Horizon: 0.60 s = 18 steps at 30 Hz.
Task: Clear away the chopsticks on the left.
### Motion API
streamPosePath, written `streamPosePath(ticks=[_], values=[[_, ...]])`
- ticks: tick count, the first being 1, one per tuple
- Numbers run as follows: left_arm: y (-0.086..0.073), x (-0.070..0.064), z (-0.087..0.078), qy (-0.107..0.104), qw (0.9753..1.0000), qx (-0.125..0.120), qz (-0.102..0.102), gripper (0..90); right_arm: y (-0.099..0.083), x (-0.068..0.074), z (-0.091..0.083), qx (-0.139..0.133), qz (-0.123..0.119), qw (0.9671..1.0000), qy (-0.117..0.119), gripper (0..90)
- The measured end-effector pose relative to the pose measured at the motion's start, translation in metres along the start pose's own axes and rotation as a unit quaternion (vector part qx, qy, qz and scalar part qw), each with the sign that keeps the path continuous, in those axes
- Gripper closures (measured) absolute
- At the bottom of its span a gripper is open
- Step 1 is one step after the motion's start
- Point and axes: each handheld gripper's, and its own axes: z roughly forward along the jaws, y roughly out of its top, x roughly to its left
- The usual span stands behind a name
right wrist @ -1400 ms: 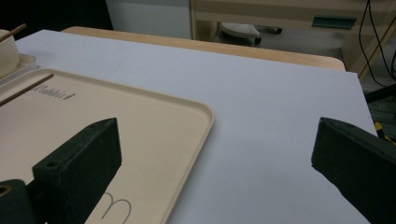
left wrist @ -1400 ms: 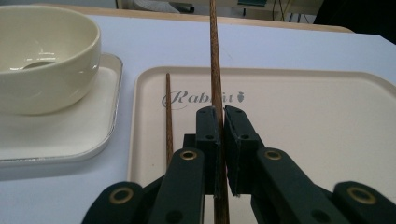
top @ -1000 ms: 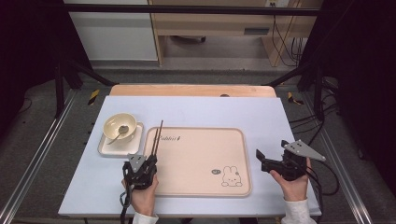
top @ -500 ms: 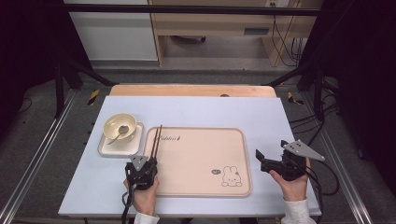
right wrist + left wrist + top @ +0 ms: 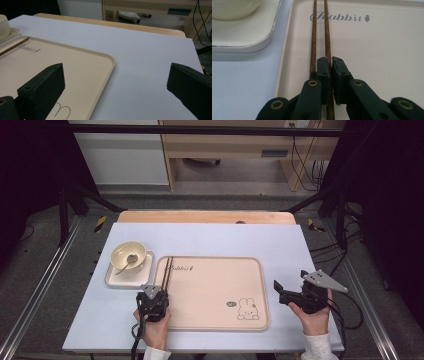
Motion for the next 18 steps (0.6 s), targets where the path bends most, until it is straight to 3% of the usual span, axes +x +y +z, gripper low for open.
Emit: streamPosePath(ticks=[18], values=[[0.0016, -0.0012, 0.0022, 0.006, 1.0, 0.005, 0.006, 83.5, 0.0, 0.0001, 0.0002, 0.001, 0.0, 1.0, 0.0, 1.7]])
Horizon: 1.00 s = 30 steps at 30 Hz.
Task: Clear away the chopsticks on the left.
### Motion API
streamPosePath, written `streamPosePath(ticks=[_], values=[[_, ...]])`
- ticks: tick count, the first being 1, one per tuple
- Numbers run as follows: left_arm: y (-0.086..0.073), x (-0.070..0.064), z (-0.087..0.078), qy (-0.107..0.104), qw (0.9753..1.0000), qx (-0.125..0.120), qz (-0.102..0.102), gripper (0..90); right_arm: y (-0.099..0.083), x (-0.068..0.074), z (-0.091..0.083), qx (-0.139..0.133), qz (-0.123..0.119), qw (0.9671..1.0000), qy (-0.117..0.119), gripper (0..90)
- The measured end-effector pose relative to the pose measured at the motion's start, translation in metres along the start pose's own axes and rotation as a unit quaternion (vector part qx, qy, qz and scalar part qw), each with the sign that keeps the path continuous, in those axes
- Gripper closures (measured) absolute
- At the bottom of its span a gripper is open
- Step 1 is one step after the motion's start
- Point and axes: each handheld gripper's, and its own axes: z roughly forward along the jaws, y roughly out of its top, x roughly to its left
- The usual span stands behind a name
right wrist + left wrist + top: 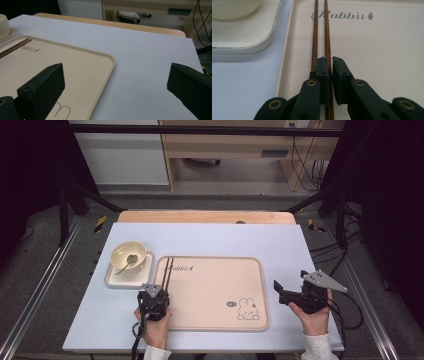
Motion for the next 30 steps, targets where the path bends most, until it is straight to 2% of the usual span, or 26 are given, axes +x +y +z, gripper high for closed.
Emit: streamPosePath(ticks=[5, 8, 12, 15, 18, 22, 25, 27, 30], values=[[0.0, 0.001, -0.003, -0.012, 0.9998, -0.012, 0.001, 81.8, 0.0, -0.001, 0.0, -0.001, -0.001, 1.0, 0.0, 1.7], [0.001, 0.001, -0.009, -0.026, 0.9992, -0.03, 0.003, 78.8, 0.0, -0.001, 0.0, 0.0, 0.0, 1.0, 0.0, 1.7], [0.008, 0.006, -0.021, -0.048, 0.9971, -0.058, 0.009, 74.8, 0.0, -0.001, -0.001, -0.001, -0.001, 1.0, -0.001, 1.6], [0.015, 0.011, -0.03, -0.07, 0.9946, -0.073, 0.023, 70.1, 0.0, -0.001, -0.001, -0.001, 0.002, 1.0, 0.0, 1.6], [0.02, 0.016, -0.037, -0.098, 0.9909, -0.086, 0.035, 64.4, 0.0, -0.001, -0.001, 0.001, 0.001, 1.0, -0.001, 1.6], [0.029, 0.026, -0.044, -0.117, 0.9867, -0.09, 0.068, 57.6, 0.0, -0.001, -0.001, 0.001, 0.002, 1.0, -0.001, 1.6], [0.033, 0.033, -0.045, -0.14, 0.9819, -0.094, 0.086, 49.9, 0.0, -0.001, -0.001, 0.001, 0.001, 1.0, -0.002, 1.6], [0.035, 0.038, -0.046, -0.145, 0.9798, -0.093, 0.1, 46.7, 0.0, -0.001, -0.001, 0.0, 0.002, 1.0, -0.001, 1.6], [0.037, 0.045, -0.047, -0.166, 0.9759, -0.094, 0.106, 42.2, 0.0, -0.002, -0.002, 0.0, 0.005, 1.0, -0.003, 1.6]])
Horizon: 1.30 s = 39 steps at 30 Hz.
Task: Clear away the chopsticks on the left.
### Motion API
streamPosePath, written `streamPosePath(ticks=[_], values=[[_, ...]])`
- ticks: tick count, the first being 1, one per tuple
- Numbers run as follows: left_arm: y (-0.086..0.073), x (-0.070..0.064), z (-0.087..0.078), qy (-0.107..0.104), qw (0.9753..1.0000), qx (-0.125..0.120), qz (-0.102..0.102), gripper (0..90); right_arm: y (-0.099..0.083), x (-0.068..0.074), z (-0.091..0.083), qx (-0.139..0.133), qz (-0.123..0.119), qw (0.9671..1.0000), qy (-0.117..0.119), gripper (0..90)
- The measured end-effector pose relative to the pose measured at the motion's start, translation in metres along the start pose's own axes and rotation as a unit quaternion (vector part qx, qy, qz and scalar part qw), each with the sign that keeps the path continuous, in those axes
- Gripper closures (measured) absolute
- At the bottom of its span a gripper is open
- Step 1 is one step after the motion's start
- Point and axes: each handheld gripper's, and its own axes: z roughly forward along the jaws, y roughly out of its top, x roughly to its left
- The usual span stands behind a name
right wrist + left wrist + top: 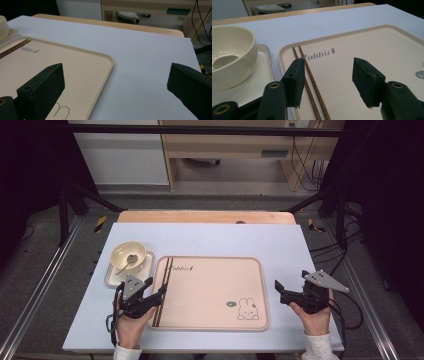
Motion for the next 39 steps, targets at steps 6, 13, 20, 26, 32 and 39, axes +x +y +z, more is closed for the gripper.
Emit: streamPosePath(ticks=[6, 13, 20, 26, 32, 39], values=[[0.004, 0.009, -0.005, -0.021, 0.9991, 0.011, 0.036, 35.4, -0.001, 0.001, 0.002, 0.004, -0.003, 1.0, -0.001, 1.5], [0.001, 0.021, -0.01, -0.037, 0.9975, 0.02, 0.057, 31.2, -0.002, 0.0, 0.002, 0.005, -0.003, 1.0, -0.006, 1.5], [-0.005, 0.032, -0.017, -0.036, 0.9967, 0.028, 0.067, 27.0, -0.003, -0.001, 0.001, 0.007, -0.002, 0.9999, -0.009, 1.5], [-0.011, 0.042, -0.028, -0.027, 0.9977, 0.024, 0.056, 25.1, -0.002, -0.001, 0.001, 0.005, 0.0, 1.0, -0.008, 1.5], [-0.014, 0.054, -0.034, -0.017, 0.9984, 0.025, 0.047, 24.0, -0.003, -0.001, 0.0, 0.005, -0.003, 0.9999, -0.011, 1.5], [-0.016, 0.065, -0.04, -0.009, 0.9987, 0.029, 0.041, 22.9, -0.003, 0.001, 0.003, 0.01, -0.004, 0.9999, -0.008, 1.5]])
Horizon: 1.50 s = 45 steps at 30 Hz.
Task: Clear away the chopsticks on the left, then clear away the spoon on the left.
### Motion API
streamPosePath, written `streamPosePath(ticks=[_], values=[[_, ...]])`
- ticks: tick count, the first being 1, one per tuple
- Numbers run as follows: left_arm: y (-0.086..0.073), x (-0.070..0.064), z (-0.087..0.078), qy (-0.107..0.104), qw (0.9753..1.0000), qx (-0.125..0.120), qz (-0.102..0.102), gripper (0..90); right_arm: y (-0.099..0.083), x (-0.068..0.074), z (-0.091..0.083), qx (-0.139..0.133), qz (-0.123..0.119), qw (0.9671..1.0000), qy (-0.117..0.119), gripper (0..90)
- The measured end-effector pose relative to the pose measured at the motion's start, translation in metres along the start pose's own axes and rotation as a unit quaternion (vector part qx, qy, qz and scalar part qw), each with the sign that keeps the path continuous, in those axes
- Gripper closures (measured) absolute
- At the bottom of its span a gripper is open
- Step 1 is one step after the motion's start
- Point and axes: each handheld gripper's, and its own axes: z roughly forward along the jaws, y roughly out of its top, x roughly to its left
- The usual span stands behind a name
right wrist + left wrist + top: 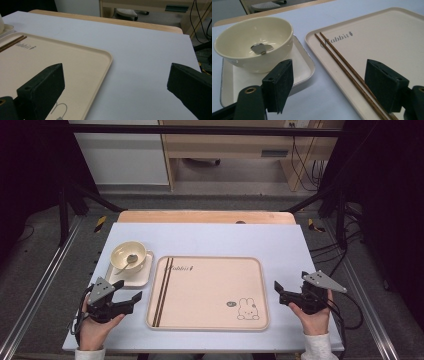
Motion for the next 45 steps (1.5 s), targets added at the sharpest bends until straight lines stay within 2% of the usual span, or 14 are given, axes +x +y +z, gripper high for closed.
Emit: streamPosePath(ticks=[5, 20, 30, 37, 45], values=[[0.0, 0.006, -0.004, 0.008, 1.0, -0.002, 0.001, 22.5, 0.0, 0.001, 0.0, -0.001, -0.001, 1.0, 0.002, 1.6], [-0.005, 0.03, -0.009, 0.037, 0.9991, -0.005, -0.02, 21.9, 0.0, 0.003, 0.001, -0.001, -0.002, 1.0, 0.005, 1.7], [0.003, 0.041, -0.003, 0.048, 0.9987, -0.006, -0.015, 23.5, -0.001, 0.005, 0.003, 0.004, -0.003, 1.0, 0.008, 1.7], [0.005, 0.05, 0.005, 0.051, 0.9986, -0.002, -0.017, 29.2, 0.0, 0.004, 0.002, 0.003, -0.001, 1.0, 0.006, 1.8], [0.008, 0.059, 0.018, 0.049, 0.9986, -0.003, -0.019, 44.9, -0.001, 0.005, 0.005, 0.007, -0.004, 1.0, 0.005, 1.7]])
